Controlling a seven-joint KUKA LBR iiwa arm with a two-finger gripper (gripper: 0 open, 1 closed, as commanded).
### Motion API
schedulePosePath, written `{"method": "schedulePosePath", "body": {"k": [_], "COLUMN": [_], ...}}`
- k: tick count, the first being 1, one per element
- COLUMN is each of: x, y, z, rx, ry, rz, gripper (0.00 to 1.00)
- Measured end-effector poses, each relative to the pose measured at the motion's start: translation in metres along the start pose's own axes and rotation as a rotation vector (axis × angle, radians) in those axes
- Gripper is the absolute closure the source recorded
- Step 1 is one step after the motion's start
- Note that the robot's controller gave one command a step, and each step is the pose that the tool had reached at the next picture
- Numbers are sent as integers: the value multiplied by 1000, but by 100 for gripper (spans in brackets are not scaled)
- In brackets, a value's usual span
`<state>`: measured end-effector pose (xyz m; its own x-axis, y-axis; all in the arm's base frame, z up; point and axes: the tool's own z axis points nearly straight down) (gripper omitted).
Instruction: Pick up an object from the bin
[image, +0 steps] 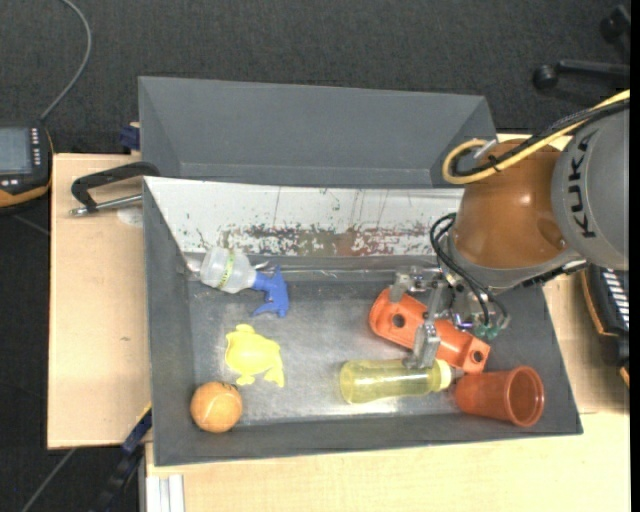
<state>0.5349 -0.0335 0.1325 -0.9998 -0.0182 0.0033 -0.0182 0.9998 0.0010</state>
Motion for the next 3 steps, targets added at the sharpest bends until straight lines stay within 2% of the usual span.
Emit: {"method": "schedulePosePath", "body": {"k": [1,2,3], "x": [-5,-23,-10], "y": [-1,-13,-15], "z": [28,43,60], "rx": [-1,-2,-5], "ry": [-14,-3,-20], "rz": [17,3,119], "gripper": [0,0,100]}}
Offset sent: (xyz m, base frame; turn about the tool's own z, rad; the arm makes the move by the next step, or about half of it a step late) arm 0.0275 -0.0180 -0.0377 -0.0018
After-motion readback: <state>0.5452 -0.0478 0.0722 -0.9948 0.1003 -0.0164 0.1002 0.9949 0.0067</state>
